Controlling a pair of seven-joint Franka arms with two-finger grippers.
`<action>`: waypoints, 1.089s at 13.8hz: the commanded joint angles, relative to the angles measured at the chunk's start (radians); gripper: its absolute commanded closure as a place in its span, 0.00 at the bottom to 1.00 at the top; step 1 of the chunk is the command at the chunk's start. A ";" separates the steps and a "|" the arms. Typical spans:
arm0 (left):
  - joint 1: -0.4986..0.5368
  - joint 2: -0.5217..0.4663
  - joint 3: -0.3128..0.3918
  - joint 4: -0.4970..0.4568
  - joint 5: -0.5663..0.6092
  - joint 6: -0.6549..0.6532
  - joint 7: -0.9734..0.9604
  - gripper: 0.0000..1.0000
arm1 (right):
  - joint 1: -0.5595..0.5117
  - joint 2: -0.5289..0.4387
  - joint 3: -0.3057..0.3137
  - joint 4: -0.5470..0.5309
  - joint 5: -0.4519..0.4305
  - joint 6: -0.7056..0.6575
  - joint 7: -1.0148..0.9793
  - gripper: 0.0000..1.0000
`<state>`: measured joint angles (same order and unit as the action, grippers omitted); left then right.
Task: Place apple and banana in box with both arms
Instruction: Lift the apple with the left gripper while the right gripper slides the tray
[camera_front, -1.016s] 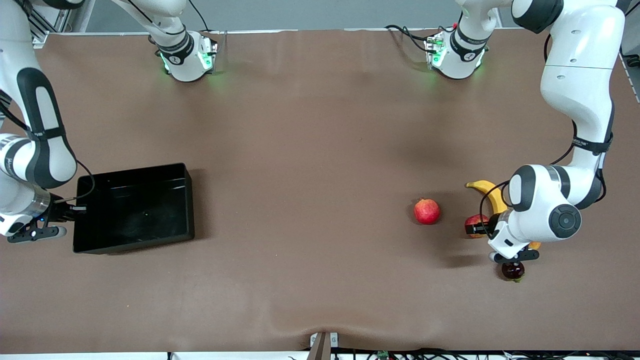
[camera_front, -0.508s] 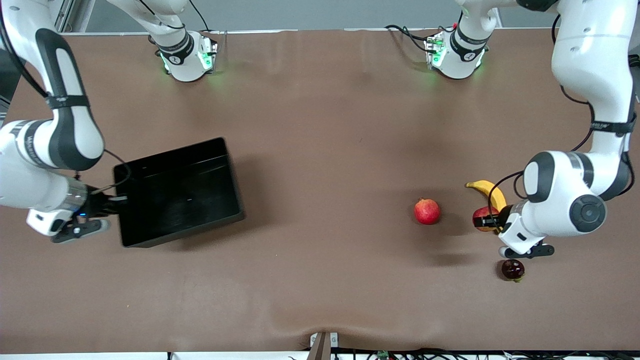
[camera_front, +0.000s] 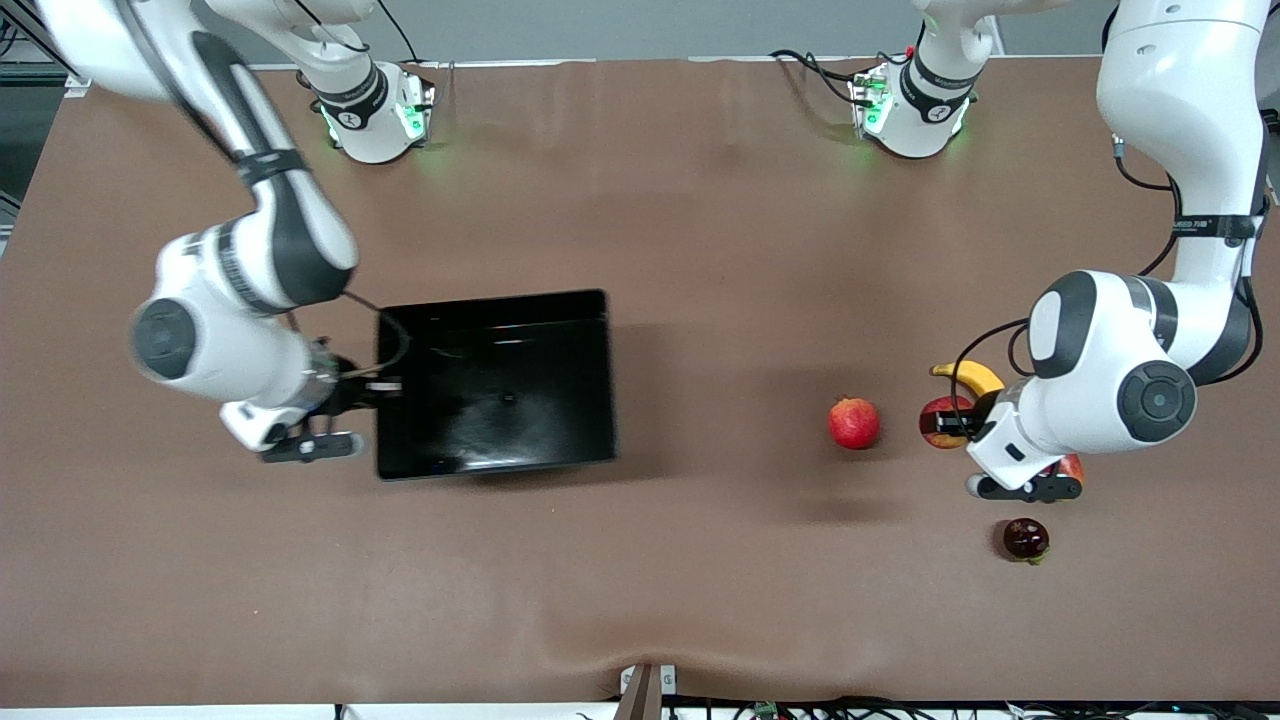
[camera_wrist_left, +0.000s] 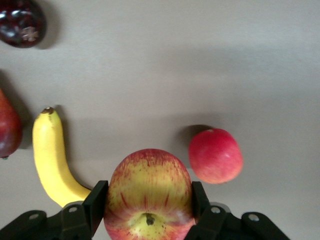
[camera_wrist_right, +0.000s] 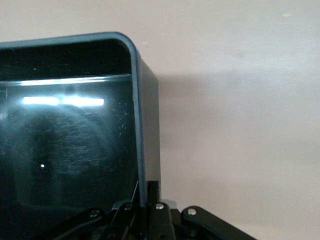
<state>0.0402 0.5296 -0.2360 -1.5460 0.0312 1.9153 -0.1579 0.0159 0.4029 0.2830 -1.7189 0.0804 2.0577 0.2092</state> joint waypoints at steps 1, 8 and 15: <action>0.001 -0.054 -0.048 -0.029 0.012 -0.031 -0.029 1.00 | 0.064 0.019 -0.002 0.009 0.022 0.048 0.093 1.00; 0.000 -0.069 -0.189 -0.025 0.013 -0.047 -0.247 1.00 | 0.288 0.105 -0.002 -0.022 0.022 0.226 0.438 1.00; -0.138 -0.030 -0.210 -0.032 0.015 0.025 -0.593 1.00 | 0.366 0.139 -0.002 -0.076 0.022 0.322 0.527 0.08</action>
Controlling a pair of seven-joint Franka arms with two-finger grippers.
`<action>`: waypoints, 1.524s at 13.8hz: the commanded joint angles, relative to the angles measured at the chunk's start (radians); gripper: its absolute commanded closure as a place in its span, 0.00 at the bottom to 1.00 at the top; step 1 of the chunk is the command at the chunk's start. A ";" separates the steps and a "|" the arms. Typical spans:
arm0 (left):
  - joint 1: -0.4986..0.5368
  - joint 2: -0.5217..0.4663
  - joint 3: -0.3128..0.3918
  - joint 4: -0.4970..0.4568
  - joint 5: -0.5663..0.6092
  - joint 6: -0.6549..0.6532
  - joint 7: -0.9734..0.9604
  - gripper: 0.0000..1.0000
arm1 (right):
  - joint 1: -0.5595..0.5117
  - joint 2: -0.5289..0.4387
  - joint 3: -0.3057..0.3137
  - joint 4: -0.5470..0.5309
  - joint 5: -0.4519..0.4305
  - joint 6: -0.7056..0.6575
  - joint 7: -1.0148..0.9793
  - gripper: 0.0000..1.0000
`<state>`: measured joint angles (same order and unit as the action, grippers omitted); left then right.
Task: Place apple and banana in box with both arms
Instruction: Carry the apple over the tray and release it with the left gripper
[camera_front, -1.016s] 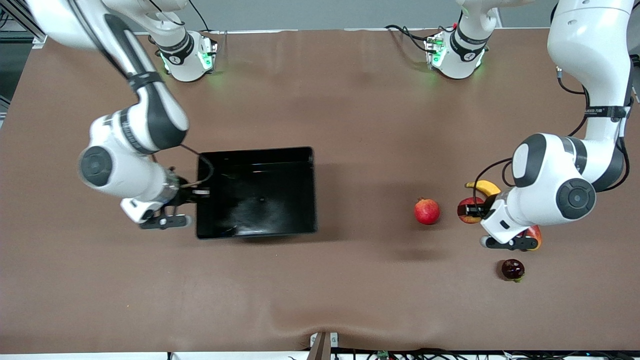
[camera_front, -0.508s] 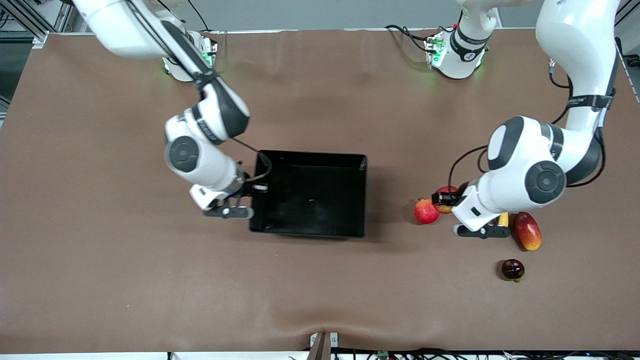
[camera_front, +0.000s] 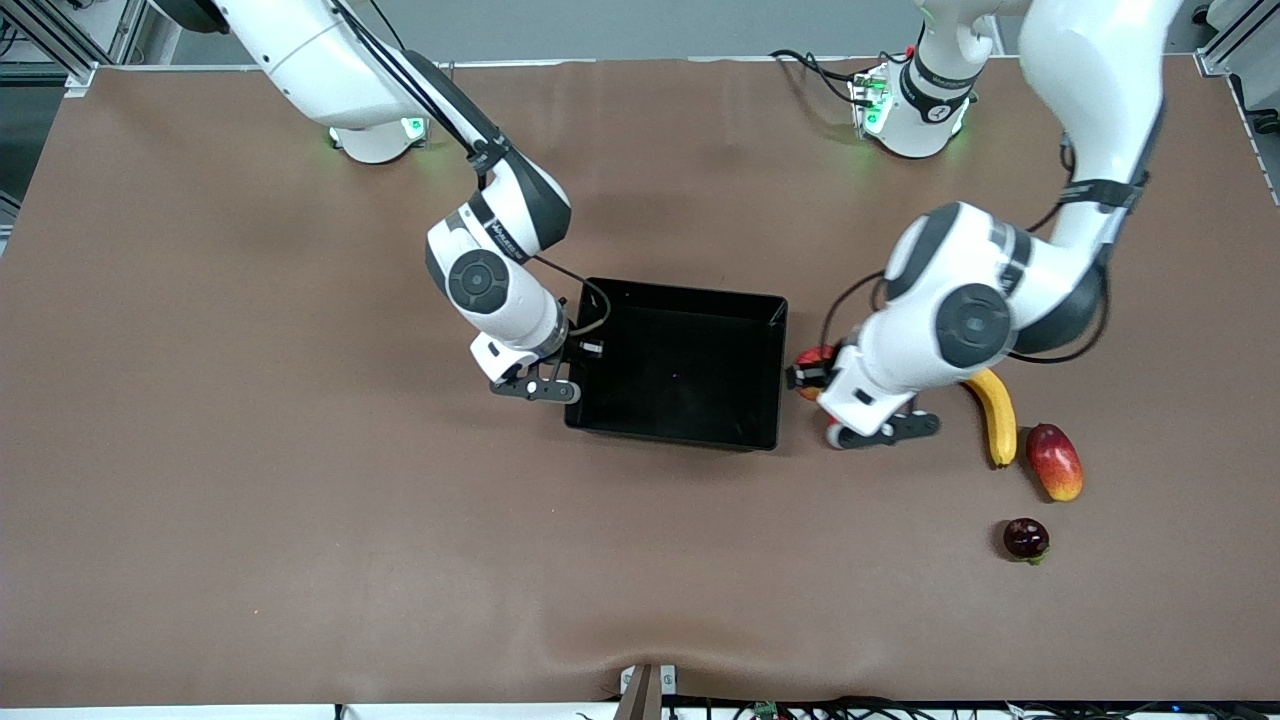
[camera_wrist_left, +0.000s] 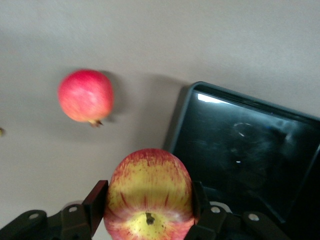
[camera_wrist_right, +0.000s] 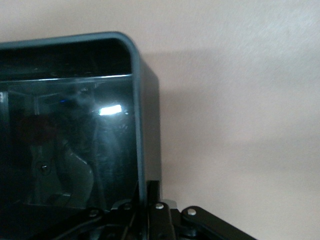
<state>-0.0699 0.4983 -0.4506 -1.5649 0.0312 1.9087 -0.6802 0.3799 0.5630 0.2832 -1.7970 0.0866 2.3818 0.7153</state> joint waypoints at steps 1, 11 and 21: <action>-0.048 0.015 0.006 -0.014 0.016 0.042 -0.100 1.00 | -0.004 -0.035 -0.004 0.004 0.016 -0.009 0.021 0.00; -0.180 0.144 0.004 -0.107 0.262 0.281 -0.415 1.00 | -0.366 -0.175 -0.013 0.077 -0.001 -0.211 -0.276 0.00; -0.176 0.178 0.006 -0.127 0.266 0.325 -0.415 0.00 | -0.538 -0.236 -0.012 0.091 -0.008 -0.363 -0.578 0.00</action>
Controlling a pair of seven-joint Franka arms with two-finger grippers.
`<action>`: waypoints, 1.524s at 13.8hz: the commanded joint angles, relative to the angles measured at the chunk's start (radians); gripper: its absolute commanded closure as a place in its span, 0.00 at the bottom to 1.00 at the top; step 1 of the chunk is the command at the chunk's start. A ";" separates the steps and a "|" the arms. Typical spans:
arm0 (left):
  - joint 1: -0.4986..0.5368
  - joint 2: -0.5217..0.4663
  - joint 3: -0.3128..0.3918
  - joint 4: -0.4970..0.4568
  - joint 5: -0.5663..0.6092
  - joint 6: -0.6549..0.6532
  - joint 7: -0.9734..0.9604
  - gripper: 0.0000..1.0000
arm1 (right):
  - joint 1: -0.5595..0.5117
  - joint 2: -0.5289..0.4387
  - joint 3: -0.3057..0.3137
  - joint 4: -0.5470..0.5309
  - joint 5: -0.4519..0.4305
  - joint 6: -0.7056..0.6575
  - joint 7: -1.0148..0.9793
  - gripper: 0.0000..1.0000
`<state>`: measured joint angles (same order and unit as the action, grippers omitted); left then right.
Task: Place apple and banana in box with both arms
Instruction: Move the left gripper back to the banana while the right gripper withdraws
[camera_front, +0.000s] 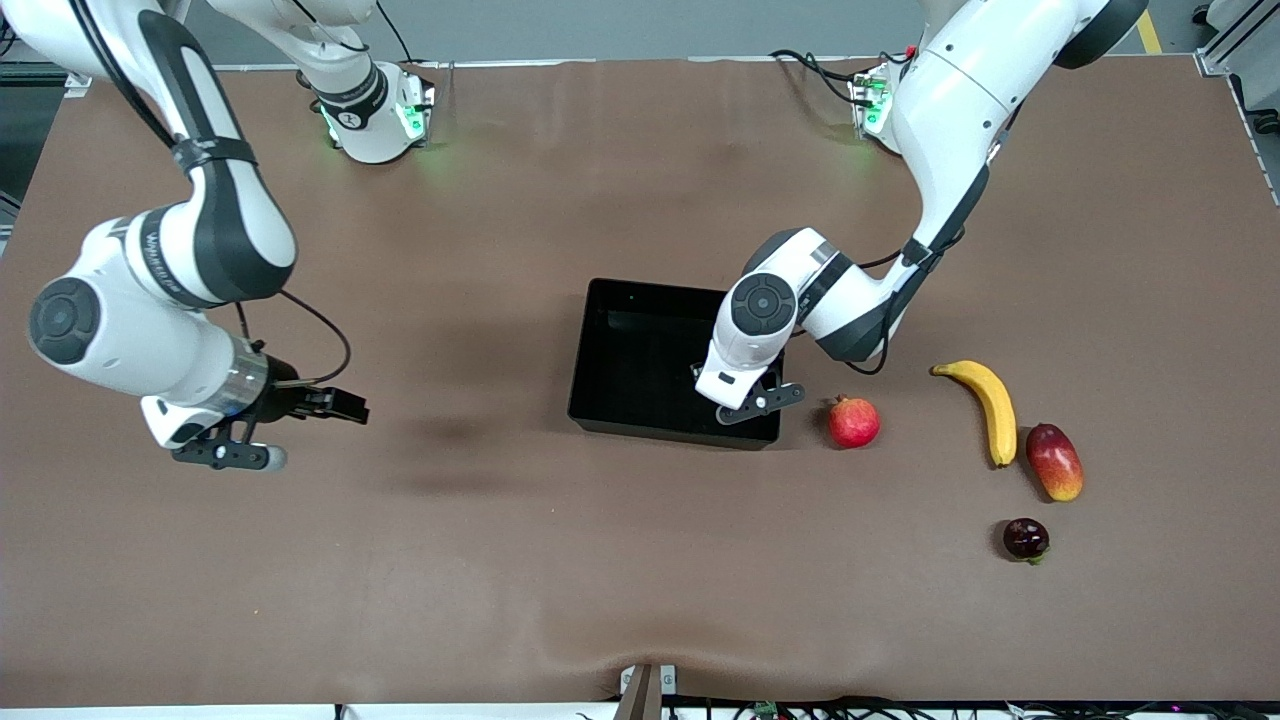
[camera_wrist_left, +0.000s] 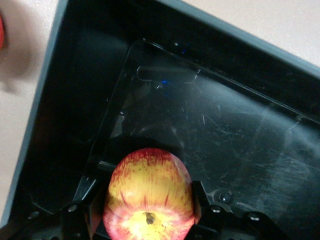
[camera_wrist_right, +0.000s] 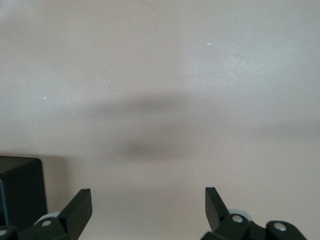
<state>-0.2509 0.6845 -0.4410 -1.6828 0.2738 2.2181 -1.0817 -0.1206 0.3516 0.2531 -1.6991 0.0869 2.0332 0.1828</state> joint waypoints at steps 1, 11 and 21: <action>0.007 -0.016 -0.004 -0.008 0.024 0.014 -0.014 0.00 | -0.047 -0.029 0.018 -0.007 -0.009 -0.019 -0.060 0.00; 0.162 -0.252 -0.013 0.055 0.007 -0.224 0.072 0.00 | -0.149 -0.235 0.015 0.062 -0.015 -0.345 -0.148 0.00; 0.563 -0.231 -0.010 -0.014 0.004 -0.296 0.629 0.00 | 0.084 -0.379 -0.293 0.156 -0.035 -0.620 -0.149 0.00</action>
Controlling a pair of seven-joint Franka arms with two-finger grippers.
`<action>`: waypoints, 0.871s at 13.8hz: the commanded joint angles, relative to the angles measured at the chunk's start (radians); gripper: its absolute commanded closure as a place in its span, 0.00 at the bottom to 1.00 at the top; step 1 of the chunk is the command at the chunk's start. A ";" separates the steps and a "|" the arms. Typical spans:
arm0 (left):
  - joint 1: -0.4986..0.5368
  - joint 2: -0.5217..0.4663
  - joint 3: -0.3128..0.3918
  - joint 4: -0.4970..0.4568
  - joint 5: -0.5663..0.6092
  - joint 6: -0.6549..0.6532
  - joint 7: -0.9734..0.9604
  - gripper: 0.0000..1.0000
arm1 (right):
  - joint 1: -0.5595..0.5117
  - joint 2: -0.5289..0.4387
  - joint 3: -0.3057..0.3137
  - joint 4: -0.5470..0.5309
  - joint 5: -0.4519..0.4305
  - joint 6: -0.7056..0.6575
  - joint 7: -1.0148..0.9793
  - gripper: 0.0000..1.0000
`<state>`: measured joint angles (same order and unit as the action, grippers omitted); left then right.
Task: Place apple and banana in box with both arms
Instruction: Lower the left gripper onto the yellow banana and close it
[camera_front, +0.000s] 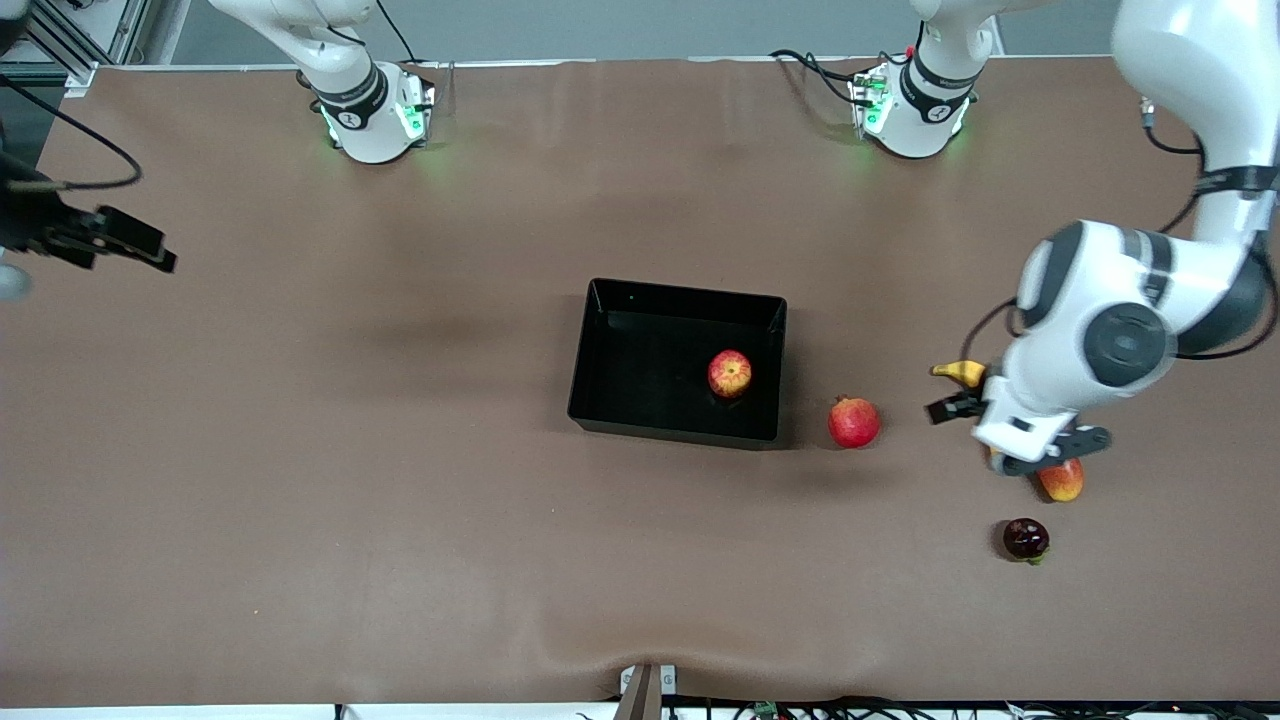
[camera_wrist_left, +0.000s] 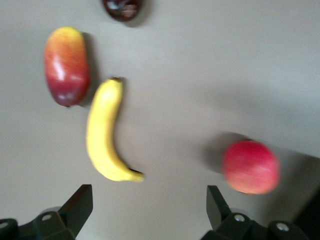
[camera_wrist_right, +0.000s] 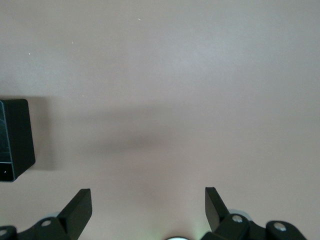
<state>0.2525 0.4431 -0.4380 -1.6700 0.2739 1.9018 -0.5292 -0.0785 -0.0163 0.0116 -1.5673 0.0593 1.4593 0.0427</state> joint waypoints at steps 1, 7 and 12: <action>0.089 0.016 -0.013 -0.049 0.011 0.046 0.110 0.00 | 0.043 -0.037 -0.055 0.023 -0.007 -0.063 -0.012 0.00; 0.211 0.066 -0.007 -0.258 0.033 0.388 0.196 0.00 | 0.079 -0.073 -0.068 0.024 -0.051 -0.073 -0.012 0.00; 0.235 0.120 -0.007 -0.287 0.088 0.425 0.196 0.17 | 0.074 -0.068 -0.068 0.026 -0.055 -0.074 -0.012 0.00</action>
<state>0.4796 0.5689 -0.4364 -1.9445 0.3385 2.3152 -0.3359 -0.0216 -0.0818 -0.0401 -1.5436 0.0167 1.3915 0.0333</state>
